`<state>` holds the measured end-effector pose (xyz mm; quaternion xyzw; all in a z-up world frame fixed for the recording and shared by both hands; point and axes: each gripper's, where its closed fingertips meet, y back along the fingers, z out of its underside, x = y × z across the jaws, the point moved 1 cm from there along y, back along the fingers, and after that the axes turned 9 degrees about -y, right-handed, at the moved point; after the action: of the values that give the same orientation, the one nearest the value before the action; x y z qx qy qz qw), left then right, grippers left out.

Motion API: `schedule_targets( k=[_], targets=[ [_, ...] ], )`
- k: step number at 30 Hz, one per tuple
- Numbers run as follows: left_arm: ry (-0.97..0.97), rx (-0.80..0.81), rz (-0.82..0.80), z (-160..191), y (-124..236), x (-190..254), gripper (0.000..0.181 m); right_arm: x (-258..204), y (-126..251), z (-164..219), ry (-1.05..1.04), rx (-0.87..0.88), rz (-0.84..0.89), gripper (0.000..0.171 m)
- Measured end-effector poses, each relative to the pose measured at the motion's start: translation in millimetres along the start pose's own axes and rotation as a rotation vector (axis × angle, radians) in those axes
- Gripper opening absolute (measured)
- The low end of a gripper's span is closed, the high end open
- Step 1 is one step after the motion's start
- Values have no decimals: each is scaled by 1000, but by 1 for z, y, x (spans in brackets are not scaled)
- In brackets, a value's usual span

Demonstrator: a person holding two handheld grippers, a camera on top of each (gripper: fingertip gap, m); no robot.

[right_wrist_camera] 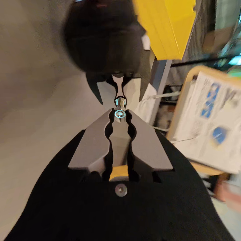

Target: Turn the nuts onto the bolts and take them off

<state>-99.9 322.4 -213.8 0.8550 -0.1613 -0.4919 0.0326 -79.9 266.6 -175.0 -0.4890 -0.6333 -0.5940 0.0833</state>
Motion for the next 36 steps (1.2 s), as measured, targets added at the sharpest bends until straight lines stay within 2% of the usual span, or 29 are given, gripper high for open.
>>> schedule_targets(
  k=[4,6,8,11,13,15,19,22,24,27,30,34,36],
  targets=[
    [23,-2,6,3,-1,0,10,1,-3,0,562,-108,130,15],
    [13,-10,0,4,-1,-1,10,1,-3,2,578,-113,149,16],
    [15,-10,-5,5,0,-2,10,4,0,3,319,-80,118,29],
    [25,-15,-18,7,0,-5,10,11,7,12,-365,-28,14,48],
    [31,-19,-28,7,1,-8,10,10,10,14,-815,64,-101,38],
    [23,-21,-36,6,1,-8,10,11,12,9,-1111,186,-170,32],
    [16,-23,-39,4,1,-6,9,2,4,2,-1242,205,-207,40],
    [15,-19,-40,3,2,-6,10,2,-1,-1,-1240,214,-161,21],
    [12,-19,-40,3,2,-6,10,4,-2,-1,-1249,224,-141,15],
    [22,-11,-30,2,3,-6,10,5,-2,-1,-1206,222,-143,15],
    [19,-1,-10,1,4,-5,10,4,-2,-2,-994,185,-119,16],
    [35,33,46,-4,6,2,9,-1,0,-3,-346,59,-19,16],
    [25,57,88,-8,6,10,9,-8,3,-2,177,-18,54,16]
  ],
)
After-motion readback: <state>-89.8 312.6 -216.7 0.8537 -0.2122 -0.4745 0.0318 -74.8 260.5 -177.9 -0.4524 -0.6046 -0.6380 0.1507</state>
